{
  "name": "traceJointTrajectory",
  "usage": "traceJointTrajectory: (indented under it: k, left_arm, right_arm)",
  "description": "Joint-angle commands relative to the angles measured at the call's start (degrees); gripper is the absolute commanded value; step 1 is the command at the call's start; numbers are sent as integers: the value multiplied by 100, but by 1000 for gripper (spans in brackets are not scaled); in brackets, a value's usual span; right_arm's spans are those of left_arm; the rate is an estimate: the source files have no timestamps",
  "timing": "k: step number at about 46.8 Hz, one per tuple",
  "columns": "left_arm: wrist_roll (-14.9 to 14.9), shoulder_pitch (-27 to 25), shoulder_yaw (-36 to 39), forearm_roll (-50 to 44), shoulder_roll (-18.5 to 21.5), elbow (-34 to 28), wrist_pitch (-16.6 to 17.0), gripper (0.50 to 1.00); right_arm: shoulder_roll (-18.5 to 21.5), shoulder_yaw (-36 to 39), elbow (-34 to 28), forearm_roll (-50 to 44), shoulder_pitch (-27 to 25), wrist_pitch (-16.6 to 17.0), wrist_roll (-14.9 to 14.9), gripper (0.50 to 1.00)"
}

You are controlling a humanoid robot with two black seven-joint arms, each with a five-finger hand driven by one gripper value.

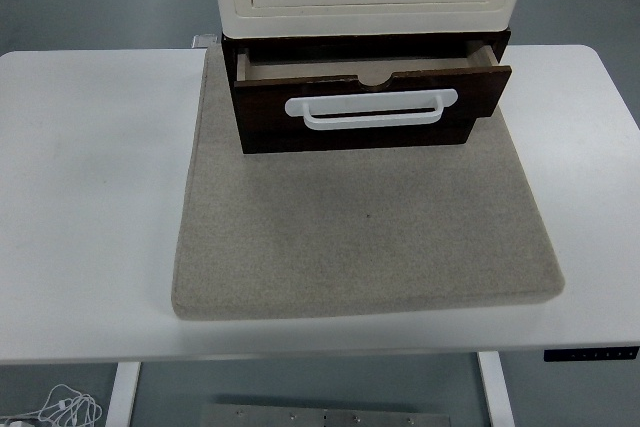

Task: Open the drawer under the combination cabinet

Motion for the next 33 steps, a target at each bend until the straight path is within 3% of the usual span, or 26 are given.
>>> traceJointTrajectory:
  k: [1, 15, 27, 33]
  left_arm:
    - [-1, 475, -4, -286, -70, 10, -2, 1000]
    - [-1, 1548, -12, -946, -501, 10, -19, 1000]
    - [-18, 2084, -21, -1157, -1002, -7, -28, 1000]
    - [-176, 2190, -12, -1227, -1178, 2, -63, 1000]
  right_arm:
    - [0, -9, 0, 0, -4, 9, 0, 926]
    - [0, 0, 0, 0, -4, 0, 0, 926]
    - [0, -9, 0, 0, -4, 0, 0, 926]
    - [0, -9, 0, 8, -4, 9, 0, 926]
